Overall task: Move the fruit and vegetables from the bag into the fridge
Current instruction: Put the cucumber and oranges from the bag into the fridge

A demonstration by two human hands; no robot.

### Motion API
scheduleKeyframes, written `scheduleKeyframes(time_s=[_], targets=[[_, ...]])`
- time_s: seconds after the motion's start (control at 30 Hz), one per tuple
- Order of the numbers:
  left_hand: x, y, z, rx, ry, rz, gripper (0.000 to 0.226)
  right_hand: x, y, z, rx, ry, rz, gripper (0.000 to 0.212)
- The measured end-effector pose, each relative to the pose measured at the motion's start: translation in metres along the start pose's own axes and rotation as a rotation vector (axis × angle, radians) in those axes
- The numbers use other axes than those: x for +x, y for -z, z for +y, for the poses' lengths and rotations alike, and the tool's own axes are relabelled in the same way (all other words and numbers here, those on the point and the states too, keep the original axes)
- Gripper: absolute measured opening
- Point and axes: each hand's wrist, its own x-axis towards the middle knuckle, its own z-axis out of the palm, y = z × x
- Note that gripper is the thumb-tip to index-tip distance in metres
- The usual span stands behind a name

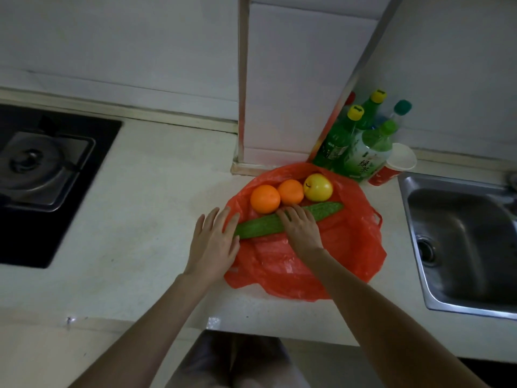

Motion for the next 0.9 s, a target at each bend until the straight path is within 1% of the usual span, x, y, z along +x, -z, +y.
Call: scheduleKeyframes(time_s=[0.07, 0.17, 0.27, 0.37, 0.57, 0.67, 0.77, 0.9], targets=[[0.001, 0.005, 0.0, 0.006, -0.018, 0.007, 0.048, -0.002, 0.003, 0.003, -0.037, 0.007, 0.035, 0.055], [0.004, 0.015, -0.002, 0.007, -0.033, 0.043, 0.048, -0.011, 0.008, 0.005, -0.058, 0.012, 0.108, 0.049], [0.008, 0.027, -0.008, 0.021, -0.048, 0.072, 0.047, -0.02, 0.016, 0.002, -0.057, 0.005, 0.111, 0.043], [0.012, 0.039, -0.011, 0.047, -0.089, 0.095, 0.046, -0.028, 0.03, -0.001, -0.036, -0.03, 0.077, 0.049], [0.018, 0.054, -0.011, -0.016, -0.182, 0.22, 0.042, -0.051, 0.066, 0.007, 0.019, -0.133, 0.149, 0.062], [0.021, 0.058, -0.007, -0.086, -0.234, 0.268, 0.051, -0.07, 0.079, 0.016, 0.072, -0.233, 0.199, 0.065], [0.031, 0.055, 0.002, -0.125, -0.307, 0.296, 0.05, -0.095, 0.082, 0.028, 0.164, -0.414, 0.225, 0.064], [0.045, 0.038, 0.022, -0.115, -0.416, 0.261, 0.046, -0.134, 0.079, 0.042, 0.348, -0.659, 0.253, 0.062]])
